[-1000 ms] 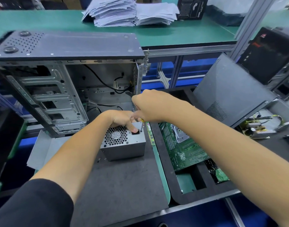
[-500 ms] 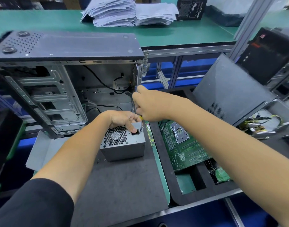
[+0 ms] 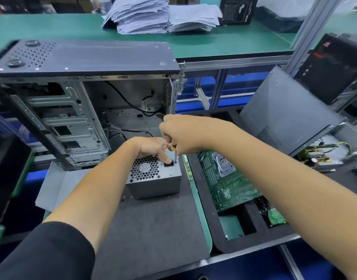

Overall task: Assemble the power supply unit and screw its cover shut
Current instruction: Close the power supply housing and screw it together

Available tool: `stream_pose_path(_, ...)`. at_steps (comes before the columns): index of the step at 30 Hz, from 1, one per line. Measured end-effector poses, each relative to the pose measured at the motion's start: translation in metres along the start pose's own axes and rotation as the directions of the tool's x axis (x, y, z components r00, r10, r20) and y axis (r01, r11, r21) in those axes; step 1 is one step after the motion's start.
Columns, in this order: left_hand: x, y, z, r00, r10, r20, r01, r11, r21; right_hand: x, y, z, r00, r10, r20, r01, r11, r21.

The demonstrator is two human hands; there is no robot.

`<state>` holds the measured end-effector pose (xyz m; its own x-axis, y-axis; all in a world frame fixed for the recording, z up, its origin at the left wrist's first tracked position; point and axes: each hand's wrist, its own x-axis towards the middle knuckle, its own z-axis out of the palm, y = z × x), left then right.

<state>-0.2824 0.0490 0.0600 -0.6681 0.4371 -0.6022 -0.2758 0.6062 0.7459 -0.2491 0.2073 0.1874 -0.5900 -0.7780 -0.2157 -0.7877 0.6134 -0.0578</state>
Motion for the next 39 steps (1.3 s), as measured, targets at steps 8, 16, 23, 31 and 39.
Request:
stream_pose_path(8,0.002,-0.002,-0.002,0.999,0.032,0.008,-0.032,0.998,0.054,0.003,0.001,0.008,0.985,0.124,-0.118,-0.140,0.981,-0.137)
stream_pose_path(16,-0.004,0.003,0.001,0.998,0.048,0.028,-0.050,0.995,0.090,0.004,-0.004,0.012,0.969,0.132,-0.210,-0.171,0.968,-0.184)
stream_pose_path(23,-0.008,0.007,0.004,0.999,0.028,-0.039,-0.026,0.999,0.042,0.000,-0.006,0.002,0.999,0.029,-0.035,-0.031,0.998,-0.051)
stream_pose_path(31,-0.008,0.007,0.006,0.999,0.033,-0.028,-0.032,0.999,0.005,0.000,-0.011,0.006,0.985,0.141,-0.100,-0.156,0.974,-0.164)
stream_pose_path(39,-0.008,0.007,0.007,0.999,0.019,-0.048,-0.014,0.996,0.088,0.002,-0.009,0.006,0.970,0.143,-0.197,-0.175,0.972,-0.154)
